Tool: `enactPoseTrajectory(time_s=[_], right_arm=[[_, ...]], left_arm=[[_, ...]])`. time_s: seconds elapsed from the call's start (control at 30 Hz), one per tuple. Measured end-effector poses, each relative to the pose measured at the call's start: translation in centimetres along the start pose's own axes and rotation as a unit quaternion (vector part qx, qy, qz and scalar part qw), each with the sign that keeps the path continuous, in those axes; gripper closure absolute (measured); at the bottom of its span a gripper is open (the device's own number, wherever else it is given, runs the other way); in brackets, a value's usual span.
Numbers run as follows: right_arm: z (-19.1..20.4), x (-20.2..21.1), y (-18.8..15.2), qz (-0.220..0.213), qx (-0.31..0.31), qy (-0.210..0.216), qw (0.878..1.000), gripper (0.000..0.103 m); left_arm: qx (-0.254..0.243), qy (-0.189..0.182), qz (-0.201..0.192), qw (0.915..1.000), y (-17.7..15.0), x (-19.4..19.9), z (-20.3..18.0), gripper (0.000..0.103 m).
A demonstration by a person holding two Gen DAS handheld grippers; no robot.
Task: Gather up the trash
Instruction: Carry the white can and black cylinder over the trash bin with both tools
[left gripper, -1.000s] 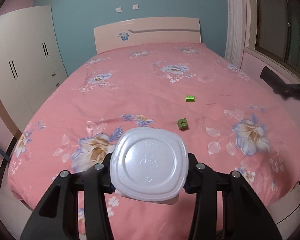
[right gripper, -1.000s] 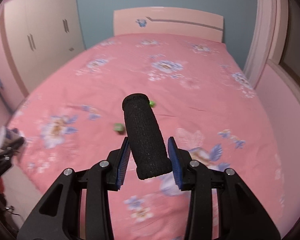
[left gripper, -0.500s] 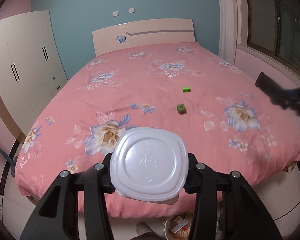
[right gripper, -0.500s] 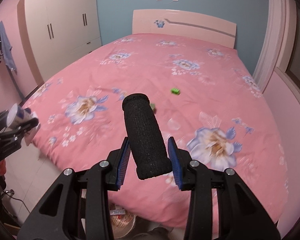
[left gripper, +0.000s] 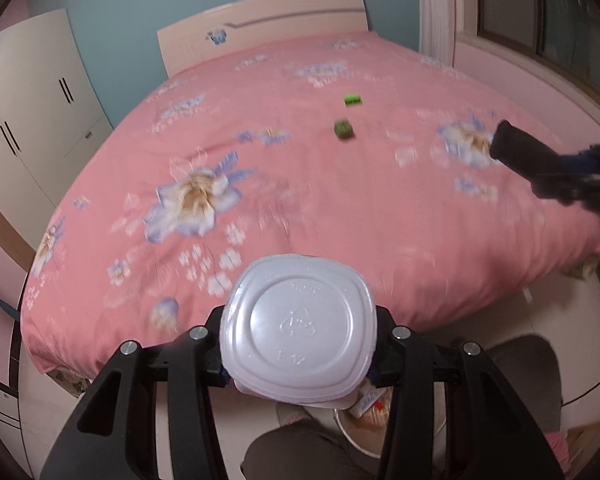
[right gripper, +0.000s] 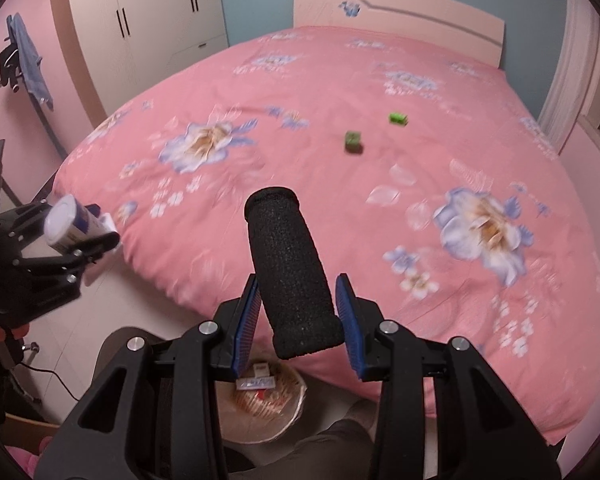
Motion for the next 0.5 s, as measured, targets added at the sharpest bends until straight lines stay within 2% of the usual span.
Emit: enactPoseTrajectory(time_s=[0.5], right_arm=[[4.8, -6.1, -7.9, 0.077, 0.031, 0.025, 0.996, 0.063]], left_arm=[[-0.016, -0.023, 0.103, 0.9943, -9.0, -7.2, -2.2, 0.054]])
Point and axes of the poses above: each gripper's, at about its wrist camera, not at the fingertips, and x roughly against the way its jaws point, z to its left, y to its top, the point moved 9 cm from there along -x, roughly the way its jaws point, and after that the axes turned 13 degrees about -y, right-handed, at the moved point
